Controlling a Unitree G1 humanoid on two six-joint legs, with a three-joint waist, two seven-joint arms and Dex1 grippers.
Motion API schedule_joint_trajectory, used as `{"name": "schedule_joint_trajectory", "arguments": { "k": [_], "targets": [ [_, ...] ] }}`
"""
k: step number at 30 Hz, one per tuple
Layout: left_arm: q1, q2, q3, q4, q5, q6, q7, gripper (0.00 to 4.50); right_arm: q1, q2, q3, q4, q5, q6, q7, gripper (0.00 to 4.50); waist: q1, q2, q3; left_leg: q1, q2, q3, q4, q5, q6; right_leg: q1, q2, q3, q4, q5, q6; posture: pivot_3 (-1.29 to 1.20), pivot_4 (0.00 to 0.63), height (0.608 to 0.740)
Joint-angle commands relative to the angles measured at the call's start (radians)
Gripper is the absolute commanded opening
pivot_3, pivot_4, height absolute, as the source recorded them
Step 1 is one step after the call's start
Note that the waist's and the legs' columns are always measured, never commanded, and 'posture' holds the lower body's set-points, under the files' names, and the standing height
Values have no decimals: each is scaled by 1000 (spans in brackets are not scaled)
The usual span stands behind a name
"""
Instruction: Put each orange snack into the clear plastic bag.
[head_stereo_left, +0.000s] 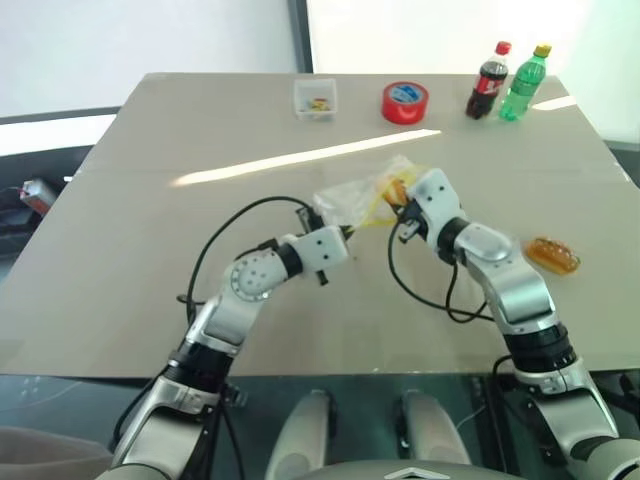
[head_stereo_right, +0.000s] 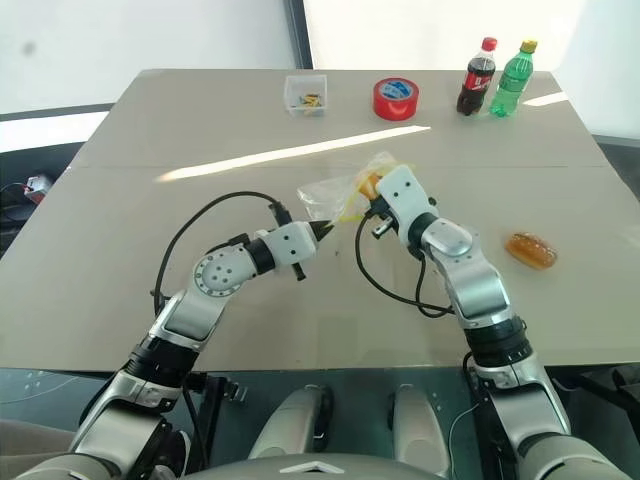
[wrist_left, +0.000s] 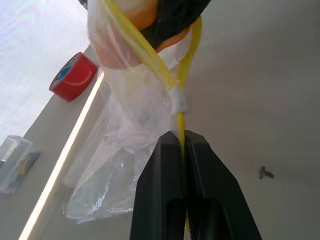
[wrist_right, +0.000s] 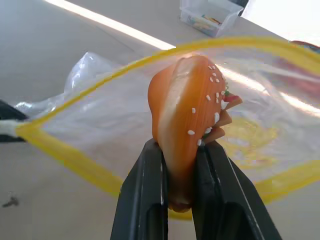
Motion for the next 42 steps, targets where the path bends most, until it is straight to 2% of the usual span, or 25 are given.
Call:
{"name": "schedule_joint_trajectory", "arguments": {
  "k": [1,4,6,7,9,10,11,15,18,21,26,35,42],
  "targets": [
    [-7,-25,-1,-43,-15,11,13,0,-61,12,15,69,-25,-43,-13,425,0,0,0,0,0,0,0,0,0,0,0,0,0,0,0,0,150,740],
    [-17,-56,18,-37,-24,51,33,0,-93,19,17,110,-43,-40,-23,1456,0,0,0,0,0,0,0,0,0,0,0,0,0,0,0,0,150,740],
    [-16,-76,31,-42,-39,79,40,0,-96,32,0,114,-48,-40,-51,2416,0,0,0,0,0,0,0,0,0,0,0,0,0,0,0,0,150,740],
    [-15,-88,41,-47,-51,102,46,0,-91,37,-16,95,-31,-18,-51,3000,0,0,0,0,0,0,0,0,0,0,0,0,0,0,0,0,150,740],
    [-16,-105,54,-55,-64,138,59,0,-77,34,-36,49,-1,22,-33,3668,0,0,0,0,0,0,0,0,0,0,0,0,0,0,0,0,150,740],
    [-19,-114,63,-57,-73,155,66,0,-62,21,-48,4,22,61,-11,4225,1,0,0,0,0,0,0,0,0,0,0,0,0,0,0,0,150,740],
    [-23,-123,74,-59,-84,174,74,0,-43,-4,-59,-50,53,103,25,4487,2,0,0,0,0,0,0,0,0,0,0,0,0,0,0,0,150,740],
    [-39,-149,95,-61,-114,223,88,0,16,-115,-124,-244,189,223,156,4487,6,0,0,-1,0,-1,0,0,0,0,-1,-1,-1,0,0,0,150,740],
    [-52,-165,97,-59,-128,243,92,0,72,-265,-228,-354,304,296,273,4487,13,0,0,-1,0,-1,0,0,0,1,-1,-1,-1,0,0,0,150,740],
    [-62,-184,107,-61,-157,271,98,0,131,-406,-325,-311,311,284,303,4487,24,0,0,-1,0,-1,0,0,0,2,-1,-2,-2,0,0,0,150,740],
    [-70,-174,88,-55,-152,269,87,0,263,-601,-391,-164,230,205,314,4487,26,0,0,0,0,3,1,0,0,2,0,-2,-2,0,0,0,150,740],
    [-68,-167,69,-51,-150,263,83,0,336,-680,-410,1,189,154,288,4487,26,0,0,0,0,6,2,0,0,3,-1,-1,-2,0,0,0,150,740],
    [-71,-167,60,-44,-148,257,85,0,301,-684,-378,155,151,125,256,4487,26,0,0,0,0,7,2,0,0,3,-1,0,-2,0,0,0,150,740]
  ]
}}
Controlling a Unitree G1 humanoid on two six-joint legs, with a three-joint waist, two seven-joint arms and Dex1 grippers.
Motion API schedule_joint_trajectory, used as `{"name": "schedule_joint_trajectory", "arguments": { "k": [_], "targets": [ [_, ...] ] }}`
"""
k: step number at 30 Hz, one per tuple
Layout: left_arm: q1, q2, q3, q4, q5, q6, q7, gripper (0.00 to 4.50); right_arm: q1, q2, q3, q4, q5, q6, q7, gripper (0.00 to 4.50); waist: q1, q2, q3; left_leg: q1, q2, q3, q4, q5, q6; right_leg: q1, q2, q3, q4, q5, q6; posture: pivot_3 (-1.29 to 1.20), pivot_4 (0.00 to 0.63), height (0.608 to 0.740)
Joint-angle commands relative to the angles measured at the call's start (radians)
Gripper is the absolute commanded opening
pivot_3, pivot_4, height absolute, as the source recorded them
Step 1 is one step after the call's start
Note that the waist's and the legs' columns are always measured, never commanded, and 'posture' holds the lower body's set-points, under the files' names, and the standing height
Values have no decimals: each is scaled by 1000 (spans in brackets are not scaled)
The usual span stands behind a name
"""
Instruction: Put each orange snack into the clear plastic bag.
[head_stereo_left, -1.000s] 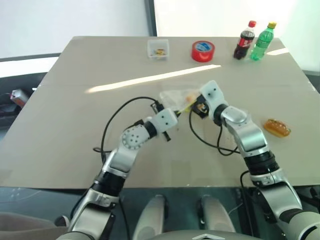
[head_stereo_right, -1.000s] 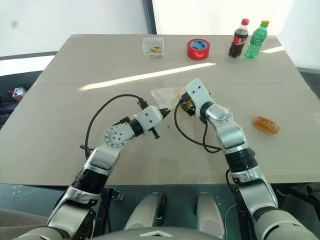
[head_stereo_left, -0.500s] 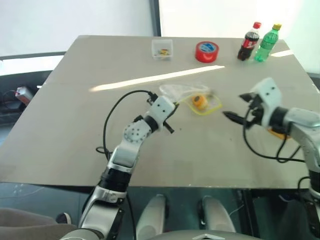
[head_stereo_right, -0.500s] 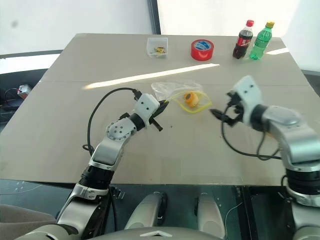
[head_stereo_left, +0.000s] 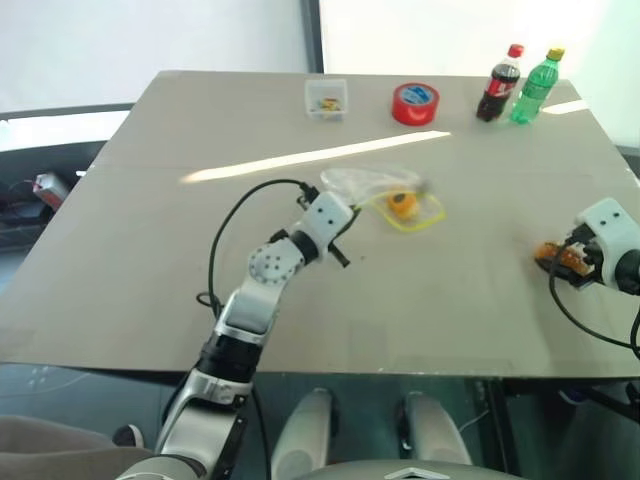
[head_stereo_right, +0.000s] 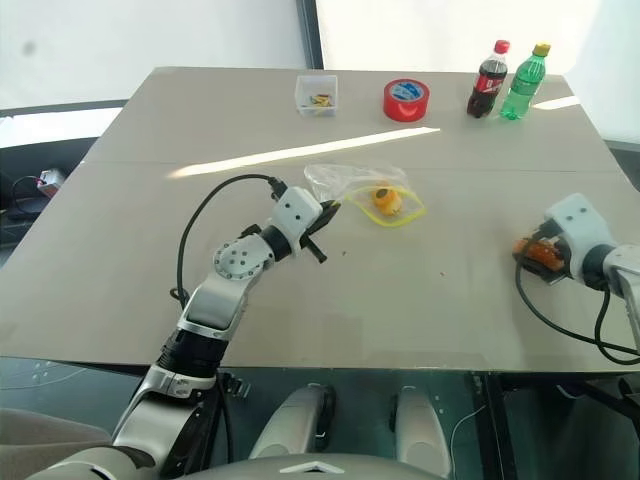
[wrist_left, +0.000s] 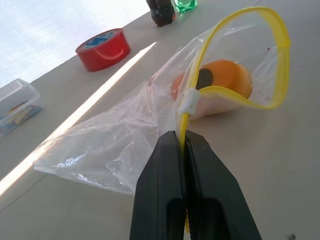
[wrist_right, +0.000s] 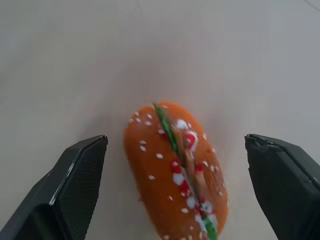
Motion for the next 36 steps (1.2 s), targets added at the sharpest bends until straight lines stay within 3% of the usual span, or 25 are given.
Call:
{"name": "schedule_joint_trajectory", "arguments": {
  "k": [1,4,9,15,23,28,36],
  "targets": [
    [-14,2,0,-27,-3,-23,2,0,-25,-23,-11,39,-20,-34,-10,4487,-1,0,0,0,0,0,0,0,0,0,0,0,0,0,0,0,150,740],
    [-12,6,1,-27,-3,-23,5,0,-27,-21,-11,48,-12,-47,9,3675,-2,0,0,0,0,0,0,0,0,0,0,0,0,0,0,0,150,740],
    [-3,10,3,-33,-5,-21,9,0,-36,-5,-18,8,24,-15,31,1382,-1,0,0,0,0,0,0,0,0,0,0,0,0,0,0,0,150,740],
    [7,15,3,-39,-8,-17,6,0,-110,58,10,-194,149,75,81,1382,-7,0,0,0,1,0,0,0,0,0,1,0,0,0,0,0,150,740],
    [9,13,-2,-41,-11,-11,2,0,-267,228,189,-387,233,186,46,1382,3,0,0,-1,1,-5,0,0,0,0,1,-1,0,0,0,0,150,740],
    [10,15,-11,-47,-8,-13,-2,0,-351,307,345,-257,100,72,-17,1382,1,0,0,-1,-1,-7,0,0,0,0,-2,-2,-1,0,1,0,150,740],
    [33,15,-28,-73,-17,-22,-28,0,-497,412,487,-15,-102,-139,-66,1382,-6,0,0,-1,-1,-7,0,0,0,-1,0,-1,0,0,1,0,150,740]
  ]
}}
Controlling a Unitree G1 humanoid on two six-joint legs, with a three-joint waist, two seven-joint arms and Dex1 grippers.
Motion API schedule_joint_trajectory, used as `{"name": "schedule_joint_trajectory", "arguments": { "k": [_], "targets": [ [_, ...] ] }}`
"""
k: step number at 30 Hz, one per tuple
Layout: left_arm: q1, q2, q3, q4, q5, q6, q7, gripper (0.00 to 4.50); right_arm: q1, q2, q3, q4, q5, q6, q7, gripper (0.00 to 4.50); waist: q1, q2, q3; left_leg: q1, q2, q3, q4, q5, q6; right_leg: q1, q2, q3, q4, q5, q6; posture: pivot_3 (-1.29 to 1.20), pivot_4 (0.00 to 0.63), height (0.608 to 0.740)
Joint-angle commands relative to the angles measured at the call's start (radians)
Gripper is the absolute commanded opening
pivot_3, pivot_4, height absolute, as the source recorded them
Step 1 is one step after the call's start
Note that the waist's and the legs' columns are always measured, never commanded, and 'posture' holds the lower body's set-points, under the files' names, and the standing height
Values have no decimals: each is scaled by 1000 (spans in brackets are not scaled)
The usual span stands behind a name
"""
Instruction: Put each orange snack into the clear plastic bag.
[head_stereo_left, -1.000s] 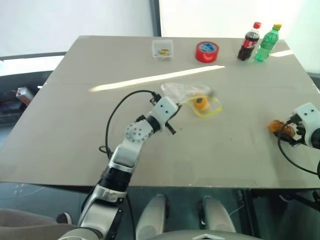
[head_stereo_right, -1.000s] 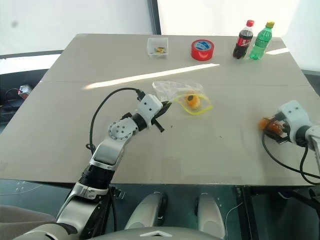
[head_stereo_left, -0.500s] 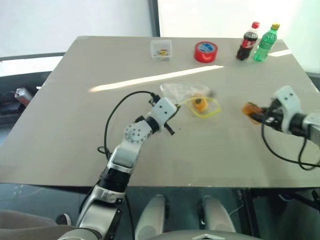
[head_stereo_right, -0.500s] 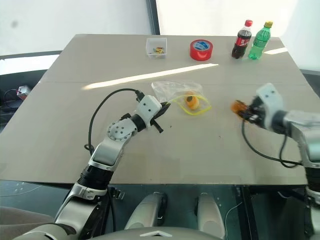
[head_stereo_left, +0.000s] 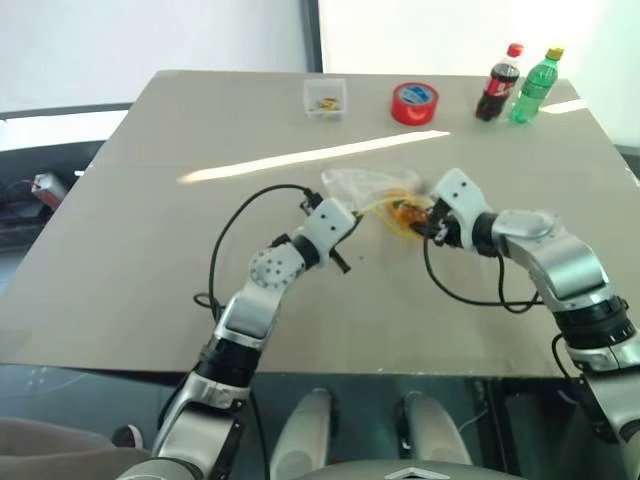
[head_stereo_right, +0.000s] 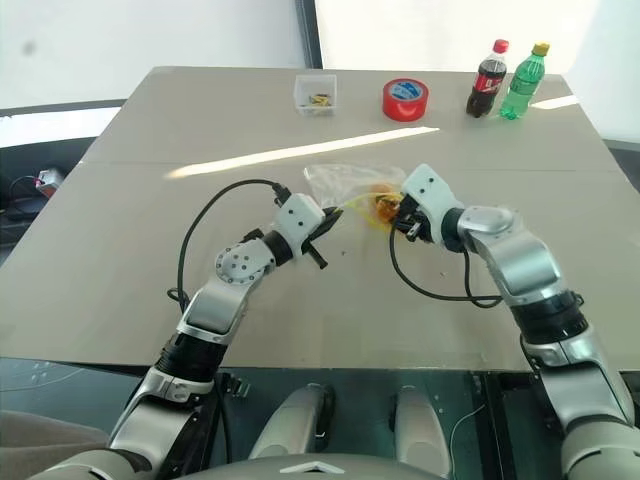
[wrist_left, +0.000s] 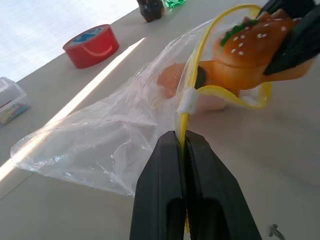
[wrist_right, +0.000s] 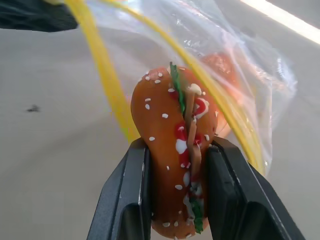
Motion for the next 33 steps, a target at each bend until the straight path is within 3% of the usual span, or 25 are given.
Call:
{"name": "schedule_joint_trajectory", "arguments": {
  "k": [1,3,5,8,10,11,17,25,28,33],
  "targets": [
    [11,5,-16,-51,-15,-28,-27,0,-77,43,49,76,-103,-149,-39,1382,-1,0,0,0,0,0,0,0,0,0,0,0,0,0,0,0,150,740],
    [16,10,-22,-50,-14,-38,-41,0,-100,62,72,122,-148,-216,-45,1382,-1,0,0,0,0,0,0,0,0,0,0,0,0,0,0,0,150,740],
    [18,12,-21,-45,-15,-48,-47,0,-113,94,97,173,-191,-283,-64,1822,0,0,0,0,0,0,0,0,0,0,0,0,0,0,0,0,150,740],
    [16,14,-22,-38,-14,-56,-49,0,-129,114,119,257,-273,-433,-109,3154,1,0,0,0,0,0,0,0,0,0,0,0,0,0,0,0,150,740],
    [15,11,-21,-35,-14,-57,-47,0,-127,164,71,289,-246,-471,-143,4186,1,0,0,0,0,0,0,0,0,0,0,0,0,0,0,0,150,740],
    [15,9,-18,-33,-16,-55,-44,0,-121,179,56,290,-227,-466,-130,4456,1,0,0,0,0,0,0,0,0,0,0,0,0,0,0,0,150,740],
    [19,-1,-4,-31,-19,-39,-19,0,-60,173,-29,196,-106,-324,-7,4456,3,0,0,0,0,0,-1,0,0,0,0,0,0,0,0,0,150,740],
    [14,-6,11,-18,-26,-31,-8,0,62,4,-140,-58,82,-156,205,4456,1,0,0,0,0,-1,-1,0,0,0,0,0,0,0,0,0,150,740],
    [17,-6,12,-14,-26,-34,-9,0,87,-85,-119,-44,49,-177,258,4456,1,0,0,0,0,0,-1,0,0,0,0,0,0,0,0,0,150,740],
    [21,-11,9,-16,-24,-33,-6,0,41,-132,-56,148,-129,-348,183,4456,0,0,0,0,0,1,0,0,0,0,0,1,0,0,0,0,150,740]
  ]
}}
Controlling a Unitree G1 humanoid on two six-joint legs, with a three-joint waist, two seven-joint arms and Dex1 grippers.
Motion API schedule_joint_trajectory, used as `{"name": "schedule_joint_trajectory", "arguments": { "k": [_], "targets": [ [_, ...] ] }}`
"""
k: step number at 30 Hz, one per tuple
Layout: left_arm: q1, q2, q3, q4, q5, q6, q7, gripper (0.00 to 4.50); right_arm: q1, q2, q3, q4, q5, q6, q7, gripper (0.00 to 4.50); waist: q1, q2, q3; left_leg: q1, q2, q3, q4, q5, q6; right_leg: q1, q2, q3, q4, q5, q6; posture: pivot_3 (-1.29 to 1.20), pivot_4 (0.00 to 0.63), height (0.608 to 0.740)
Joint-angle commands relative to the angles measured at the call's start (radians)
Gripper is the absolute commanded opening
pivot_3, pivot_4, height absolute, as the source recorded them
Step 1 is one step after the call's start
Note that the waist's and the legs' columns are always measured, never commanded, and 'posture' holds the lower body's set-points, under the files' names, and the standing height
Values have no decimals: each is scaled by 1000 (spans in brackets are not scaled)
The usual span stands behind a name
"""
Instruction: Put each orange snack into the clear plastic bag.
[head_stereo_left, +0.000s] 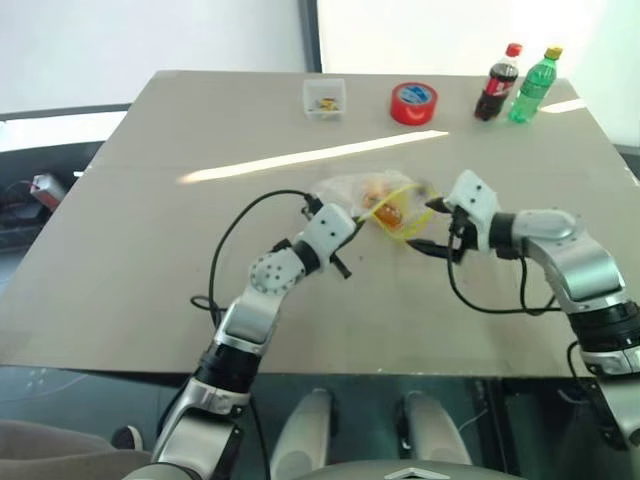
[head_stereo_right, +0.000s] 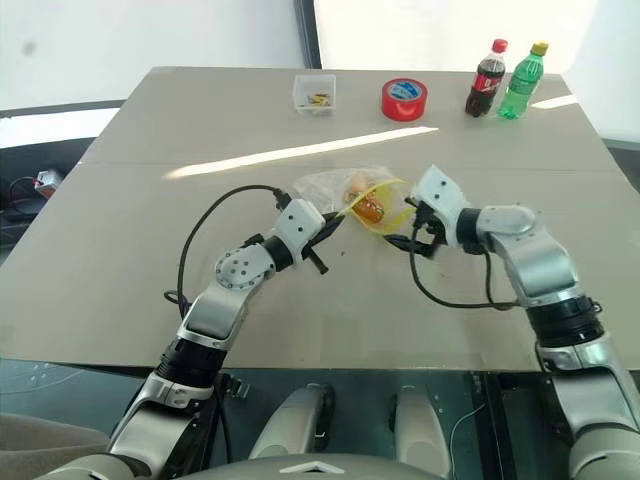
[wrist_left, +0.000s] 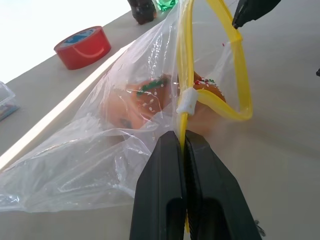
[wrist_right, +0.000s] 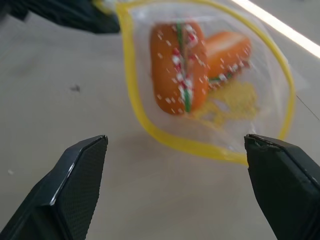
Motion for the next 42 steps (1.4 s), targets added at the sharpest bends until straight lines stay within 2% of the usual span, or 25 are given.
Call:
{"name": "schedule_joint_trajectory", "arguments": {
  "k": [1,10,13,15,19,20,22,23,32,42],
  "targets": [
    [3,-4,6,-22,-14,-12,5,0,-59,-11,42,134,-129,-151,-60,4456,0,0,0,0,0,1,0,0,0,0,0,0,0,0,0,0,150,740],
    [16,7,15,-39,-12,0,7,0,-139,94,55,286,-234,-312,-161,4456,0,0,0,0,0,3,0,0,0,0,0,1,0,0,0,0,150,740],
    [16,7,14,-39,-12,2,8,0,-143,106,55,292,-247,-337,-172,3660,3,0,0,0,0,2,0,0,0,0,0,1,0,0,0,0,150,740],
    [14,5,13,-36,-13,3,8,0,-140,107,51,289,-250,-341,-174,2873,3,0,0,0,0,2,0,0,0,0,0,1,0,0,0,0,150,740],
    [13,1,9,-36,-14,3,6,0,-129,101,45,275,-254,-342,-167,1593,2,0,0,0,0,1,0,0,0,0,0,1,0,0,0,0,150,740],
    [14,1,8,-37,-14,3,6,0,-128,100,44,272,-254,-342,-166,1005,2,0,0,0,0,1,0,0,0,0,0,1,0,0,0,0,150,740],
    [13,-1,6,-35,-14,2,5,0,-127,97,41,266,-255,-338,-162,282,1,0,0,0,0,1,0,0,0,0,0,1,0,0,0,0,150,740],
    [12,-2,5,-33,-14,1,5,0,-126,96,40,262,-256,-336,-161,90,1,0,0,0,0,1,0,0,0,0,0,1,0,0,0,0,150,740],
    [-11,-5,6,-17,-10,-17,2,0,-144,78,23,251,-262,-326,-164,90,1,0,0,0,0,1,0,0,0,0,0,1,0,0,0,0,150,740],
    [-155,46,36,-80,4,-10,5,0,-218,-112,-62,126,-265,-286,-106,90,2,0,0,-1,0,1,0,0,0,0,0,0,-1,0,0,0,150,740]
  ]
}}
